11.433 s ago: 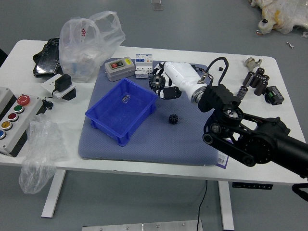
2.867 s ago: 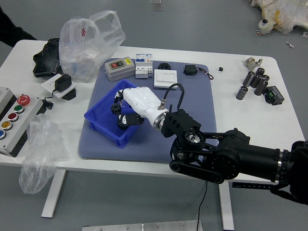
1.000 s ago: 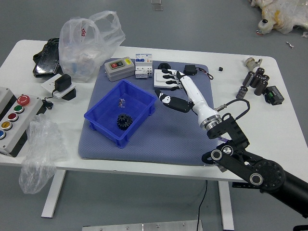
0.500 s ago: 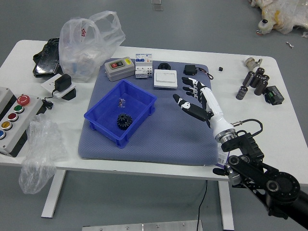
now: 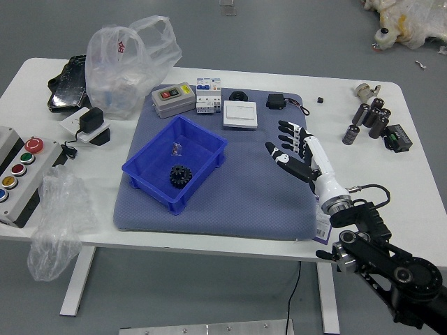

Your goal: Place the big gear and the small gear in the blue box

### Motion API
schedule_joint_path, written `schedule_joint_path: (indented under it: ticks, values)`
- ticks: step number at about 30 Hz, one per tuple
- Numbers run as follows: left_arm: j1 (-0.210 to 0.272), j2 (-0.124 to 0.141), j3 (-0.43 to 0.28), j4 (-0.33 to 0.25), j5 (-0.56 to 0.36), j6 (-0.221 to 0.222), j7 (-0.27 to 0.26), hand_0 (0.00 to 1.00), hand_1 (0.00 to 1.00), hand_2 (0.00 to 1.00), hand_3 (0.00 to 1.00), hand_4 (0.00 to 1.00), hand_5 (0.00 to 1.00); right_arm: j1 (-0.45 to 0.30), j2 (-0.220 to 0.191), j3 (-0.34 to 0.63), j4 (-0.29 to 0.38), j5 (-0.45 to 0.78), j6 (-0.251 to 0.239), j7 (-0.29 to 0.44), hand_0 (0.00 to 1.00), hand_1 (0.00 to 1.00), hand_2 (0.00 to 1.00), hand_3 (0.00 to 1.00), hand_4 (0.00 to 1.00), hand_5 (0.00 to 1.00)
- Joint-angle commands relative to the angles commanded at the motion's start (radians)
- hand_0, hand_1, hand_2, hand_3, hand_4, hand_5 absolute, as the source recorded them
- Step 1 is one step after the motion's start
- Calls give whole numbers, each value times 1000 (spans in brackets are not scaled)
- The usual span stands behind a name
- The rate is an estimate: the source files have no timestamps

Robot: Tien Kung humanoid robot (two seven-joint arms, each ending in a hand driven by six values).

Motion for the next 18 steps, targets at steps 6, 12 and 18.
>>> schedule_joint_path:
  ticks: [6, 12, 18]
  values:
    - [-5, 0, -2, 3, 7, -8, 8, 604, 405, 453, 650, 735, 407, 1, -2, 14, 14, -57, -5, -44, 567, 636, 666, 807, 790, 360]
    - [-12, 0, -23, 7, 58, -18, 20, 604, 370, 434, 650, 734, 407, -6, -11, 24, 18, -55, 1, -54, 530, 598, 619, 730, 793, 357]
    - [-21, -3, -36, 7, 81, -22, 25, 604, 376, 439, 649, 733, 406, -5, -19, 20, 43, 79, 58, 17, 604, 700, 712, 693, 806, 353]
